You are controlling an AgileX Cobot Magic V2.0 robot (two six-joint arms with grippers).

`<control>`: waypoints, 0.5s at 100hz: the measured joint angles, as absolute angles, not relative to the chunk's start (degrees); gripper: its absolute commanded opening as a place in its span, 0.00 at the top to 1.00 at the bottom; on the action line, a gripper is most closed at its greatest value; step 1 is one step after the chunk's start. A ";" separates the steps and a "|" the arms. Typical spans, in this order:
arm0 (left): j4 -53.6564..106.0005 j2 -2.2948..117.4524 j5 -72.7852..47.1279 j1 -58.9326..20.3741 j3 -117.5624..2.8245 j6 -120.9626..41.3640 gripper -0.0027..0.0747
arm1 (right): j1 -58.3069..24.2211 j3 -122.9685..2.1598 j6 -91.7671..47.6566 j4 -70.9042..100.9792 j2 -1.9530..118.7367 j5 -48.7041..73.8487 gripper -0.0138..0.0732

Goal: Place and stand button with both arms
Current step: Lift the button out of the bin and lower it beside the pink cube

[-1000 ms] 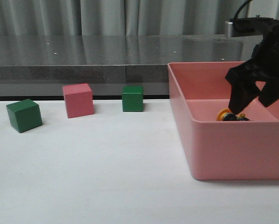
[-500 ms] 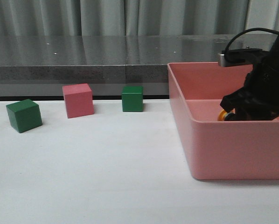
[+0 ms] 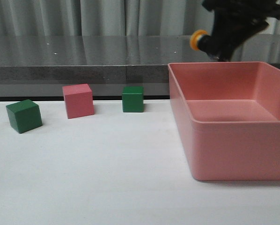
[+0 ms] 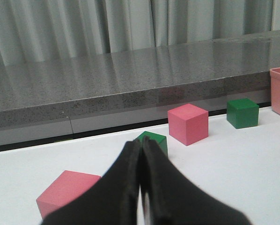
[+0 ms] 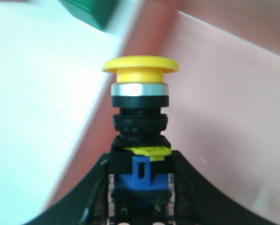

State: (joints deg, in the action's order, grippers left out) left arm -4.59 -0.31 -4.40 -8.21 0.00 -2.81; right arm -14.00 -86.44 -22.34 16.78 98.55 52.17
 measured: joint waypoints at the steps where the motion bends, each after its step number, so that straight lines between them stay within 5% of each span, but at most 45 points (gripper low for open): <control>1: -4.59 -0.31 -4.40 -8.21 0.00 -2.81 0.99 | -14.25 -87.05 -22.95 17.46 98.55 52.38 0.78; 26: -4.59 -0.31 -4.40 -8.21 0.00 -2.81 0.99 | -25.99 -91.74 -46.40 25.54 101.33 52.90 0.78; 50: -4.59 -0.31 -4.40 -8.21 0.00 -2.81 0.99 | -33.79 -91.75 -52.46 24.03 109.61 43.63 0.78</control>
State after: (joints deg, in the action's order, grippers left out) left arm -4.59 -0.31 -4.40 -8.21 0.00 -2.81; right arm -33.79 -91.75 -52.46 24.03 109.61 43.63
